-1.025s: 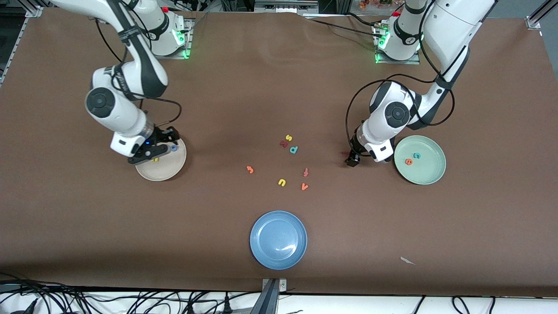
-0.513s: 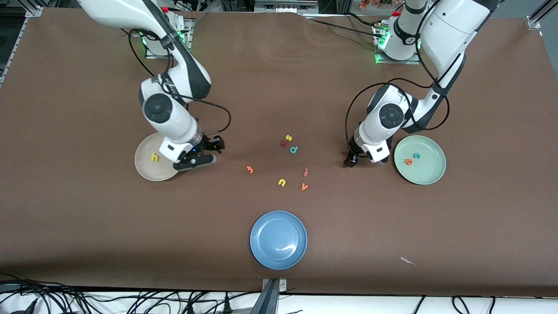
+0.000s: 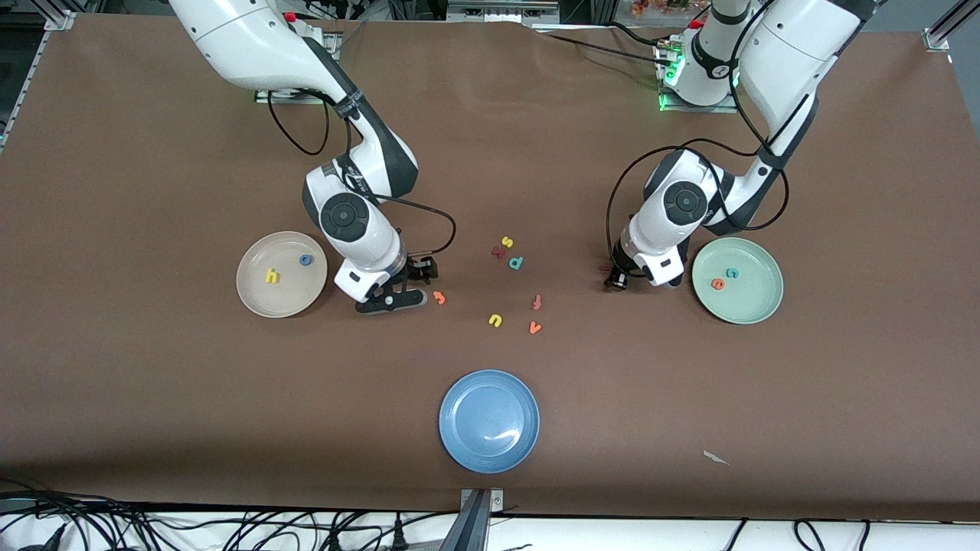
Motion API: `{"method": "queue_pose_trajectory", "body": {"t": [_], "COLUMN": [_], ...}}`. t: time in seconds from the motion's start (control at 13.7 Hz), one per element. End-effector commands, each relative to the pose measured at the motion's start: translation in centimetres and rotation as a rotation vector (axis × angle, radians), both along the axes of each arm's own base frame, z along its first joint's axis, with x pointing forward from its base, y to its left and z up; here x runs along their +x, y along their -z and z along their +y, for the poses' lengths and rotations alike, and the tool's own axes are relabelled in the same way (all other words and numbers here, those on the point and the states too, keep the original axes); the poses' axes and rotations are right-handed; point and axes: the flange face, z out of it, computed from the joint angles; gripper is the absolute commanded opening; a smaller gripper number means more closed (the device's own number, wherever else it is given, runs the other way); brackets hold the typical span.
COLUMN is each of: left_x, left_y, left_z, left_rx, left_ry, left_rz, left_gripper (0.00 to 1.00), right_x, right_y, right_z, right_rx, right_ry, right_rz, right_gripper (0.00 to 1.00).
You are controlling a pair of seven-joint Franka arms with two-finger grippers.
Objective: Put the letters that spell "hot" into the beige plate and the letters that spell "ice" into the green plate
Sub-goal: 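Grasp the red i with the left gripper while the right gripper grasps the f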
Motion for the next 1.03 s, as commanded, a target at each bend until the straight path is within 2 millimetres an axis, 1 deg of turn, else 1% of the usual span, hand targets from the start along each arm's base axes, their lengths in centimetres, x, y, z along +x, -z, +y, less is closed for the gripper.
{"method": "queue_pose_trajectory", "body": {"t": [0.0,0.07,0.22,0.29,0.37,0.44,0.59,0.66,0.81,0.88,0.95], "left_x": [0.1,0.1,0.1,0.1,0.1,0.1,0.1,0.4,0.3,0.2,0.1], "left_y": [0.3,0.3,0.3,0.3,0.3,0.3,0.2,-0.1,-0.1,-0.1,-0.1], "left_z": [-0.3,-0.3,-0.3,-0.3,-0.3,-0.3,-0.4,-0.6,-0.7,-0.8,-1.0], "left_rx": [0.014,0.014,0.014,0.014,0.014,0.013,0.013,0.011,0.013,0.027,0.041], "left_ry": [0.004,0.004,0.005,0.006,0.006,0.008,0.009,0.012,0.024,0.050,0.083], "left_rz": [-0.011,-0.011,-0.011,-0.011,-0.011,-0.011,-0.013,-0.021,-0.021,-0.026,-0.039], "left_gripper": [0.63,0.63,0.55,0.52,0.51,0.47,0.31,0.22,0.03,0.00,0.00], "right_x": [0.8,1.0,0.6,0.6,0.7,0.7,0.5,0.5,0.4,0.3,0.2], "right_y": [1.0,1.3,2.1,2.6,3.1,3.6,4.2,4.4,4.7,4.8,4.8], "right_z": [2.5,3.2,4.5,4.6,4.4,4.5,4.8,4.9,5.0,5.1,5.2], "right_rx": [-0.002,-0.014,-0.031,-0.037,-0.039,-0.037,-0.035,-0.039,-0.040,-0.039,-0.038], "right_ry": [0.035,0.033,0.026,0.025,0.023,0.017,0.013,0.008,0.003,0.001,0.000], "right_rz": [-0.015,-0.028,-0.036,-0.040,-0.050,-0.061,-0.065,-0.066,-0.067,-0.068,-0.070], "right_gripper": [0.81,0.81,0.81,0.81,0.81,0.81,0.77,0.77,0.73,0.71,0.69]}}
